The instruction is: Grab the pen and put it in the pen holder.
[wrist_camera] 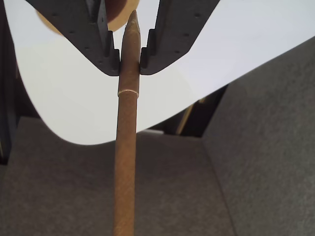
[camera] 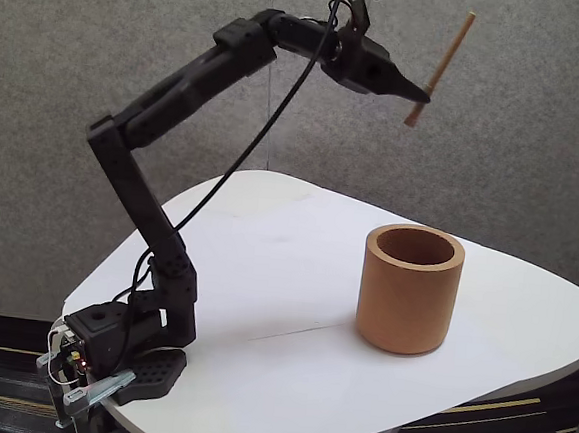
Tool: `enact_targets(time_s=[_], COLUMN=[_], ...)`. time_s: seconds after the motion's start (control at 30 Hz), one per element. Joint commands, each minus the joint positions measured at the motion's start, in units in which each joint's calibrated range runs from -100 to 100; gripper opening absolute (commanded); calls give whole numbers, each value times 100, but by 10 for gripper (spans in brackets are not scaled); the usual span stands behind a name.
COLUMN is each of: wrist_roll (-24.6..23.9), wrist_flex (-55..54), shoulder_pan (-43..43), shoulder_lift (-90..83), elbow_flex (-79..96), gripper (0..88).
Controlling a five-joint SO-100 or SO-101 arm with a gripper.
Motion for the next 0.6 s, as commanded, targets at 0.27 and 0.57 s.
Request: enact_targets(time_s=[0.27, 0.57], wrist_roll=[388, 646], wrist_flex=[-2203, -3585], shoulder_pan=[174, 225], shoulder_lift=[-2088, -2983], elbow_flex=[3953, 6137], gripper=[6, 6])
